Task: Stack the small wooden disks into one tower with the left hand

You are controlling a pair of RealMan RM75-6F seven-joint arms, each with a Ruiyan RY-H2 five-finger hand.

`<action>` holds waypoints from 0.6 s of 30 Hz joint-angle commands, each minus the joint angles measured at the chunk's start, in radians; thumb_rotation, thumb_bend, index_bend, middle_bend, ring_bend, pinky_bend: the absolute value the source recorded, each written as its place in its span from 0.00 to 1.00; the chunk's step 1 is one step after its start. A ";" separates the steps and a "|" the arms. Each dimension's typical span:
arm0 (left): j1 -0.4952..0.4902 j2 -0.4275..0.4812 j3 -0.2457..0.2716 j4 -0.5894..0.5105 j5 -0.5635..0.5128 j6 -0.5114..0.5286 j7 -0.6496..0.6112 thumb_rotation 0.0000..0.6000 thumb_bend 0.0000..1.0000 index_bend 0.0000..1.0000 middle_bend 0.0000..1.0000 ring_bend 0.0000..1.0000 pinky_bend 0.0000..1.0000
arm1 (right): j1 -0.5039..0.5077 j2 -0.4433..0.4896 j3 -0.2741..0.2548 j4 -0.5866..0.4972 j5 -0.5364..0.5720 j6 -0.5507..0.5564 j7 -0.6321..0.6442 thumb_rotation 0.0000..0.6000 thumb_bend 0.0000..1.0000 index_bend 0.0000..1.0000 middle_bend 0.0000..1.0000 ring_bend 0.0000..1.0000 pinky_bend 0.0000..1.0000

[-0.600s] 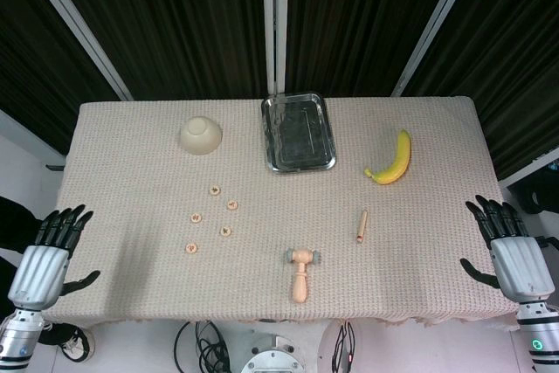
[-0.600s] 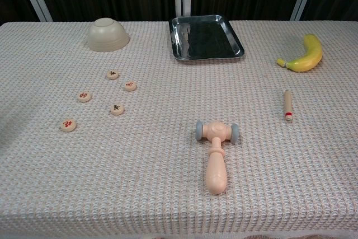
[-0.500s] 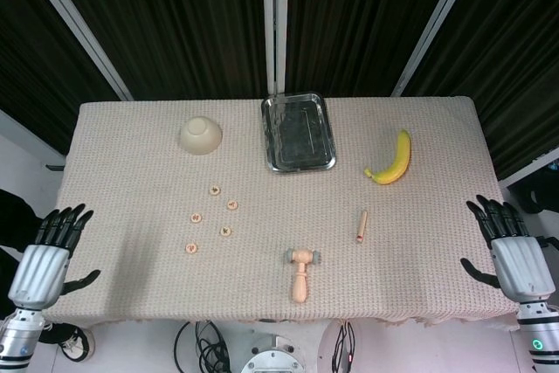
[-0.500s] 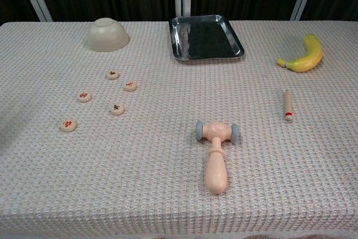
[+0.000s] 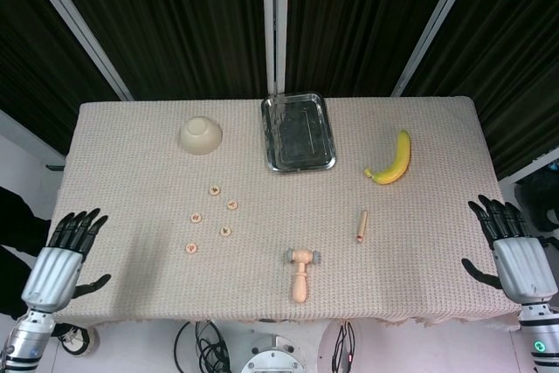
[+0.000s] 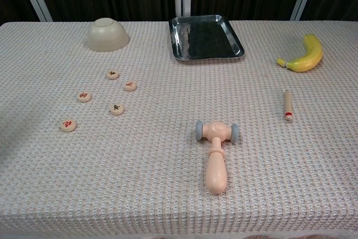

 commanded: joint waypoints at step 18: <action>-0.142 -0.182 0.004 0.040 -0.018 -0.242 0.037 1.00 0.13 0.20 0.00 0.00 0.00 | 0.004 0.003 0.005 0.006 0.025 -0.017 0.015 1.00 0.15 0.00 0.00 0.00 0.00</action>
